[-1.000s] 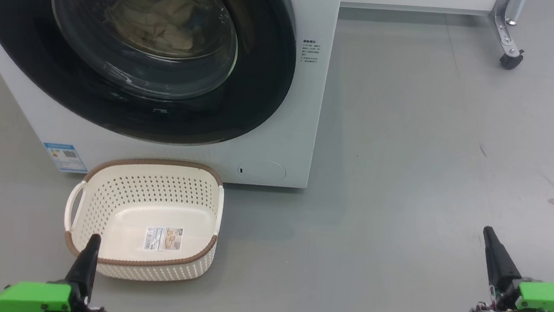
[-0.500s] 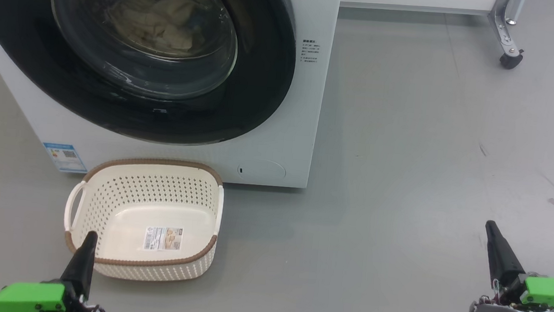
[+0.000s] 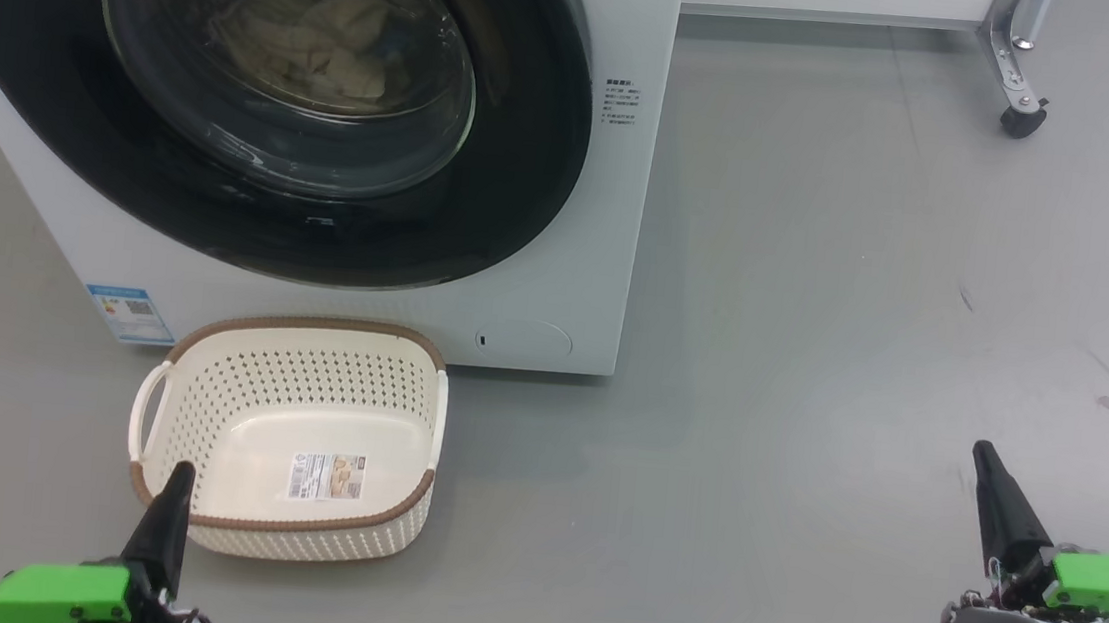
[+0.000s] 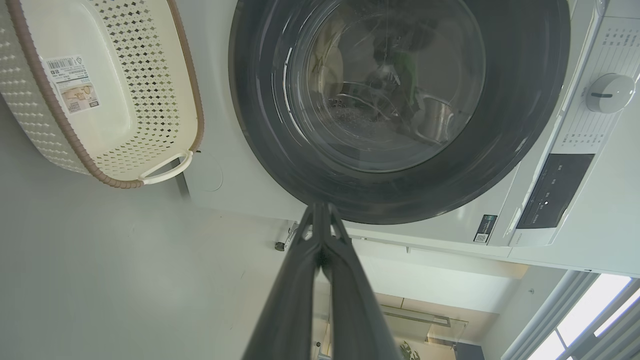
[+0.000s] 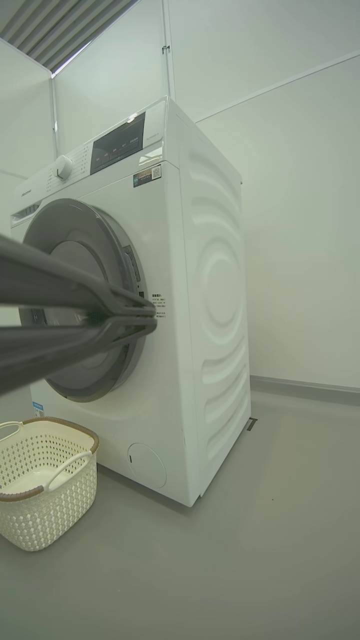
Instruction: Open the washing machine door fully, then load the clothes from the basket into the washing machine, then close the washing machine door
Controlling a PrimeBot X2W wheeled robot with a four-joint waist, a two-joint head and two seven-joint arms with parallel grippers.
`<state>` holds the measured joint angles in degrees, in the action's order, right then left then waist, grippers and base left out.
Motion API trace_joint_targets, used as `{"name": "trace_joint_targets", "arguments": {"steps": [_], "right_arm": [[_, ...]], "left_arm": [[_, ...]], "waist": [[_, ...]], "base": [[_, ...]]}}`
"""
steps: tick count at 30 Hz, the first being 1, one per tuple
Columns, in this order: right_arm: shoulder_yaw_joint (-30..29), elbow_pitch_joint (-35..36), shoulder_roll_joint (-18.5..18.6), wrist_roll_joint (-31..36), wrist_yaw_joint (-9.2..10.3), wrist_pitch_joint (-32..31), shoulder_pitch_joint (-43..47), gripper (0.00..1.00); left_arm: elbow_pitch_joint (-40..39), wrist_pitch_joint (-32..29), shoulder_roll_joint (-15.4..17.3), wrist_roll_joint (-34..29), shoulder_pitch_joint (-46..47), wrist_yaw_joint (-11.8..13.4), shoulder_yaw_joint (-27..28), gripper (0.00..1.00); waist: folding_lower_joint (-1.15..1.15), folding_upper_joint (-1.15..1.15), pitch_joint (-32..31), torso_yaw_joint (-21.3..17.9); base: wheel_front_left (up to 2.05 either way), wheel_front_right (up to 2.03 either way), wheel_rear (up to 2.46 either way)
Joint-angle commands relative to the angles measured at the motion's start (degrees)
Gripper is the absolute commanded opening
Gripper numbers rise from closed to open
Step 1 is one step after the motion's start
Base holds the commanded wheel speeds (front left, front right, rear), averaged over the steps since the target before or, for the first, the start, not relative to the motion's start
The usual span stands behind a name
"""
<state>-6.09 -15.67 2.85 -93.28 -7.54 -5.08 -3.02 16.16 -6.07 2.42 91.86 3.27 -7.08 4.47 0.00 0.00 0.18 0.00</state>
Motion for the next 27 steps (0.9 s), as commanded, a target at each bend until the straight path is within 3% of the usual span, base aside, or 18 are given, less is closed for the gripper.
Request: {"name": "trace_joint_targets", "arguments": {"steps": [1, 27], "right_arm": [[0.8, 1.7, 0.9, 0.1, 0.05, -0.4, -3.0, 0.0], [0.4, 1.7, 0.7, 0.4, 0.05, -0.7, -3.1, 0.0]], "left_arm": [[-2.1, -0.4, 0.5, 0.3, 2.9, -0.4, 2.1, 0.0], [-2.1, -0.4, 0.5, 0.3, 2.9, -0.4, 2.1, 0.0]], "waist": [[0.0, 0.0, 0.0, 0.0], [0.0, 0.0, 0.0, 0.0]], "base": [[0.0, 0.0, 0.0], [0.0, 0.0, 0.0]]}}
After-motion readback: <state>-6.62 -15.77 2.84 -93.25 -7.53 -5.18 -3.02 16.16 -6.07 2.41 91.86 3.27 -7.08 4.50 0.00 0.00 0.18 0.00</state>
